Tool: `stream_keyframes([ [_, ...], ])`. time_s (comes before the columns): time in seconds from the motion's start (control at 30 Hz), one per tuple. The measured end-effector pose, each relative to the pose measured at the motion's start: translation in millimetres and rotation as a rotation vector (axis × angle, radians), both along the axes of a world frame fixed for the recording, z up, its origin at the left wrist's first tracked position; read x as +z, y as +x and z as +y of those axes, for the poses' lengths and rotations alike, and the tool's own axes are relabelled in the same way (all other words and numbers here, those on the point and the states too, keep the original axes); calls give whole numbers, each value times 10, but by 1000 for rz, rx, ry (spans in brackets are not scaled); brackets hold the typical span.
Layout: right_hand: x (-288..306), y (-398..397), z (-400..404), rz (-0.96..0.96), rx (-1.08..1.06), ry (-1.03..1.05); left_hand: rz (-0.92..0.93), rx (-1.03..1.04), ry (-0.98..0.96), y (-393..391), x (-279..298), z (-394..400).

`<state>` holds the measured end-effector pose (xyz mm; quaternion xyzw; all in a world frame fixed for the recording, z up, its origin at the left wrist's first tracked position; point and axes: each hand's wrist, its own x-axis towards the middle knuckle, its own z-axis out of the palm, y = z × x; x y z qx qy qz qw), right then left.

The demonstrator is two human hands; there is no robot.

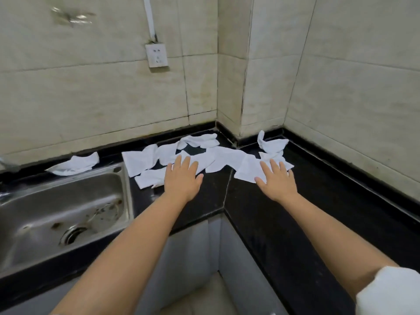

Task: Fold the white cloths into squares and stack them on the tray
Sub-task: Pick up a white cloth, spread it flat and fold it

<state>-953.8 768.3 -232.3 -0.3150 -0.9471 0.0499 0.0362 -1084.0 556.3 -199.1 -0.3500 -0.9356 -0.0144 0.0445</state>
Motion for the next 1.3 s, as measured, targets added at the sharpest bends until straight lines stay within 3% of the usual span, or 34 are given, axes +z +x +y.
stream_keyframes([
  [0.23,-312,-340,770,-113,-186,-62,-107,-194,-70,-824,-423,1150],
  [0.5,-1033,-375,1315,-253,-436,-262,-252,-583,-279,-1095,-1312,2362],
  [0.67,-1419,-548,1403,-195,-506,-358,-316,-724,-299,-1251,-1716,2675],
  [0.87,-1599,-557,1541,-72,-517,-322,-407,-842,-110,-1511,-2008,2751],
  [1.0,-1580,-507,1601,-91,-446,-334,-281,-991,-94,-1573,-2045,2821],
  [1.17,-1588,-527,1586,-165,-413,-244,-296,-988,-107,-1590,-2009,2833],
  [1.3,-1430,-453,1620,46,-506,-209,-409,-896,100,-1546,-1794,2879],
])
